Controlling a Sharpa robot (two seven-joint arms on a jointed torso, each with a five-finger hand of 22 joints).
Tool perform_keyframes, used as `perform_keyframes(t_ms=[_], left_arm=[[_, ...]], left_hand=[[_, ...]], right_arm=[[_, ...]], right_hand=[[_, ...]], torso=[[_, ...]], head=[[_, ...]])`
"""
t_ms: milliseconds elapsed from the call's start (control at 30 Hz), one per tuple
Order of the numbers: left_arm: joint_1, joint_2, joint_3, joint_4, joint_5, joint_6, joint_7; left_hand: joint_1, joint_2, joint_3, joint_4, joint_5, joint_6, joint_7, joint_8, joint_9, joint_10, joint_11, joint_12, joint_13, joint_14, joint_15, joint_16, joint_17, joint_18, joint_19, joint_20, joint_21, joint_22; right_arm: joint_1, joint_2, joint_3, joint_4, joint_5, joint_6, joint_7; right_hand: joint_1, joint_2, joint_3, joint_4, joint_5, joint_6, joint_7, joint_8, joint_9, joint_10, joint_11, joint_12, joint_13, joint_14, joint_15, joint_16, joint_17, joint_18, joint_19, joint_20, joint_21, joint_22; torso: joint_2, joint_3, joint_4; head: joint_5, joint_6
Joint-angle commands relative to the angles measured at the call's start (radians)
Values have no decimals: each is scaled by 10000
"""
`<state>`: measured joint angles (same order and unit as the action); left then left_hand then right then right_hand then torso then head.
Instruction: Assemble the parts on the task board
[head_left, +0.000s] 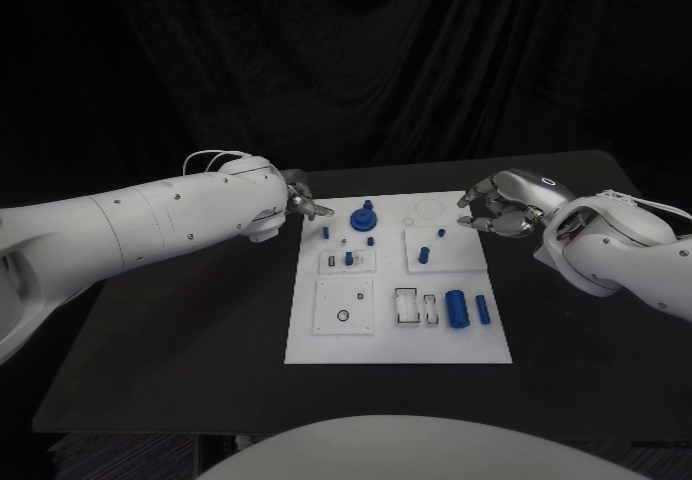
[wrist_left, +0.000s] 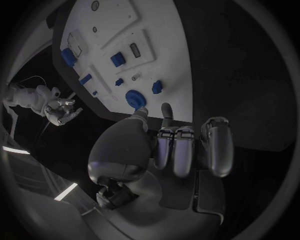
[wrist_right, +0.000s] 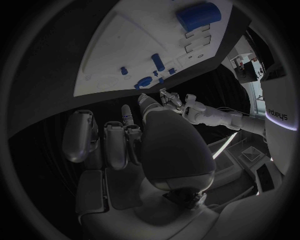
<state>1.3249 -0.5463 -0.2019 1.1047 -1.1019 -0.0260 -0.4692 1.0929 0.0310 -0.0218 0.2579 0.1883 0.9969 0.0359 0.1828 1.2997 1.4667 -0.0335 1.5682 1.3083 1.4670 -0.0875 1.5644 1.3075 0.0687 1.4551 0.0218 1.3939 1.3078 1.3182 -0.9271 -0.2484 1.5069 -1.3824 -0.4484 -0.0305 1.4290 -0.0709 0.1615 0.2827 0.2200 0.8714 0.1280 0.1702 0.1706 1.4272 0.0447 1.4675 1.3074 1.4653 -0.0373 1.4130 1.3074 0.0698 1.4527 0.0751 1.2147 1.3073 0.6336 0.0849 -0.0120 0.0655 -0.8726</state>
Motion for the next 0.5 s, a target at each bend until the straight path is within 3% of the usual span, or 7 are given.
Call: perform_keyframes(t_ms=[33, 500], left_arm=[[-40, 72, -14, -107, 213, 247, 166], [-355, 271, -51, -414, 568, 496, 217]], left_hand=[[-117, 7, -67, 8, -45, -12, 26, -45, 14, 1041, 2, 26, 2625, 1038, 2, 64, 2633, -48, -30, 15, -67, 570], [39, 97, -76, -69, 90, -56, 48, -152, -13, 1041, 21, 26, 2625, 1038, 24, 64, 2633, -36, -77, 35, -120, 544]], right_arm=[[-25, 11, 8, 5, -15, 40, -39], [-25, 39, 8, -20, -15, 55, -33]], right_hand=[[82, 54, 55, 21, 69, 77, 19, -58, -13, -53, -8, -31, 1058, 505, 91, -50, 801, 45, -32, 23, -30, 1640], [75, 55, 55, 29, 67, 76, 24, -73, -25, -60, -3, -42, 1044, 502, 94, -58, 793, 48, -38, 27, -45, 1636]], torso=[[-2, 4, 2], [11, -8, -3]], head=[[-28, 0], [-77, 0]])
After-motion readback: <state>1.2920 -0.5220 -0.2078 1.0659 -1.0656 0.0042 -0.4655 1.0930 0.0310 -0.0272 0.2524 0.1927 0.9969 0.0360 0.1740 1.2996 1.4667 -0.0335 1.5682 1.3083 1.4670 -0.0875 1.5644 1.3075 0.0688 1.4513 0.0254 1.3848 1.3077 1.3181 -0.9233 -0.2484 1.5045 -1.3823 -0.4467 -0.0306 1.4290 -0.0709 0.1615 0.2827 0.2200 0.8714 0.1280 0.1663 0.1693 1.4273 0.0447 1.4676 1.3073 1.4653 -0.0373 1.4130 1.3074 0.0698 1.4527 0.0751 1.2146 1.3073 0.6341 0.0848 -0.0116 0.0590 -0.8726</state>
